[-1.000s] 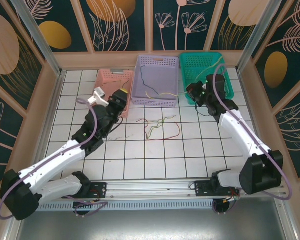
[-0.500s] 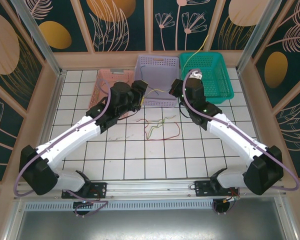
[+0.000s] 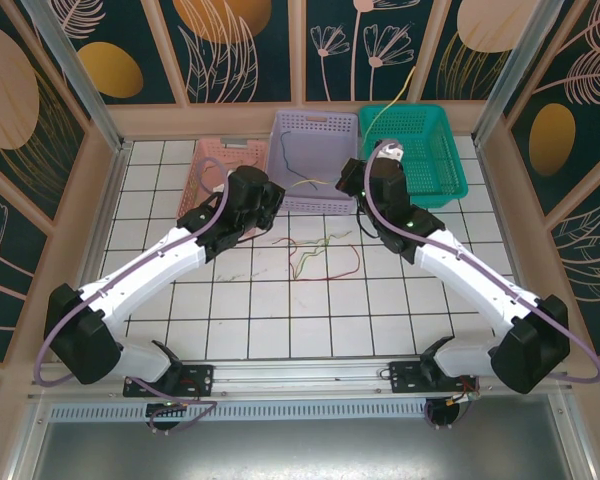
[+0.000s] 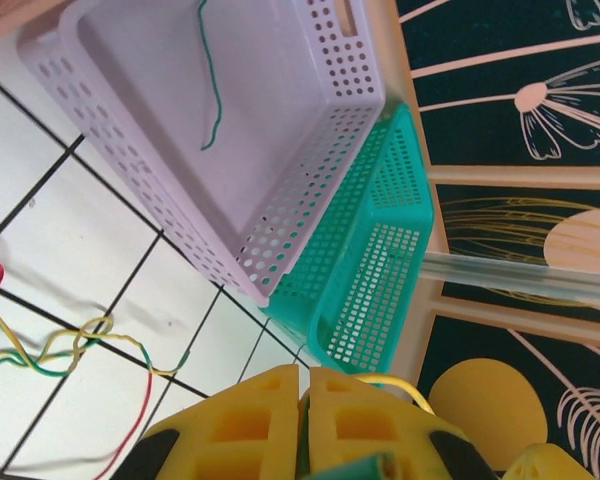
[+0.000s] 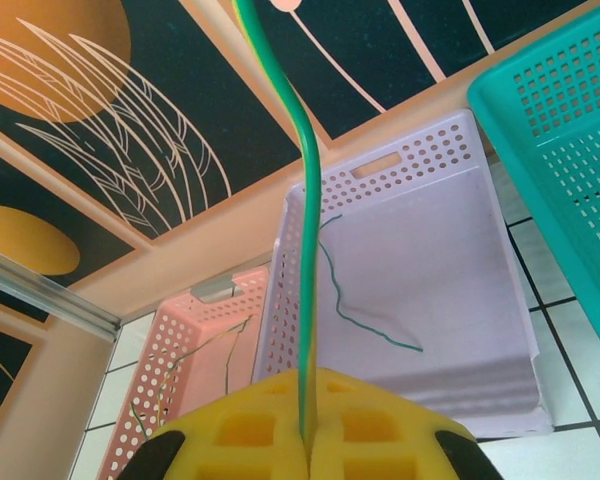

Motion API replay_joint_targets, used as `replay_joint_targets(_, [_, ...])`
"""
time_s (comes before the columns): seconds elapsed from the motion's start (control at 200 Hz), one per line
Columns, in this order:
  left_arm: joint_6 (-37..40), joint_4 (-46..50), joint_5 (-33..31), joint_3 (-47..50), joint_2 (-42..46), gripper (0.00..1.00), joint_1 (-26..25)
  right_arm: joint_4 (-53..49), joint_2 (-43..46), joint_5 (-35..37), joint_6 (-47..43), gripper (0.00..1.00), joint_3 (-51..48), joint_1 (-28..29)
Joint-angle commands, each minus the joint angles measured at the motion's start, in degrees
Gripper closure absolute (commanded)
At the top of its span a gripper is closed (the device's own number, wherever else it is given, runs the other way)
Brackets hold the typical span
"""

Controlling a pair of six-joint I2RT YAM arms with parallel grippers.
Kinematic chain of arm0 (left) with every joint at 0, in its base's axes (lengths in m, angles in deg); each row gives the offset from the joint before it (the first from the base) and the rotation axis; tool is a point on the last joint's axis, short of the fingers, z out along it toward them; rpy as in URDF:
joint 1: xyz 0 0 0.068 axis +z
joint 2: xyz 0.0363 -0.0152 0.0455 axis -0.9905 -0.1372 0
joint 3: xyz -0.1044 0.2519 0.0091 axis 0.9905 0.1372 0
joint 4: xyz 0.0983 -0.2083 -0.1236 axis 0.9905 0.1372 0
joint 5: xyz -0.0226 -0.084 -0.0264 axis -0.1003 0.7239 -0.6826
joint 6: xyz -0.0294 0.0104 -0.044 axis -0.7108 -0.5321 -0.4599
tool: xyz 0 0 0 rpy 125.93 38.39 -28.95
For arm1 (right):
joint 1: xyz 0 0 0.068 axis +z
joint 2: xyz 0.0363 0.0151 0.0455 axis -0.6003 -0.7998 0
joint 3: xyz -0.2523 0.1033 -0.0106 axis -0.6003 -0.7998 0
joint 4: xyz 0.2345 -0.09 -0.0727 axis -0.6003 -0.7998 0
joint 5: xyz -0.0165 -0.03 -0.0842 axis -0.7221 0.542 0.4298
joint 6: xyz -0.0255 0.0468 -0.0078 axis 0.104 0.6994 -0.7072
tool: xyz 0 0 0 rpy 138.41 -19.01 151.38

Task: Untangle the cables

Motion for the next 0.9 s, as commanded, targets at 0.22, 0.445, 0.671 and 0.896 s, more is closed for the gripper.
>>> replay_joint_targets(0.22, [23.05, 1.11, -4.32, -3.64, 6.81, 1.00, 4.48, -10.02, 0.62, -17.84, -13.32, 1.00, 0.81, -8.24])
replay_joint_targets(0.445, [40.37, 5.15, 3.31, -13.57, 0.50, 1.00, 8.80, -16.69, -1.90, -29.81, -13.36, 1.00, 0.70, -7.82])
replay_joint_targets(0.671, [51.37, 4.45, 8.65, -19.52, -6.72, 1.00, 11.68, -20.64, -8.63, -36.98, -7.03, 1.00, 3.96, -3.28])
replay_joint_targets(0.896, [68.86, 10.38, 5.09, -30.44, -14.99, 1.00, 11.86, -31.24, -18.09, -41.12, -9.31, 1.00, 13.06, 0.02])
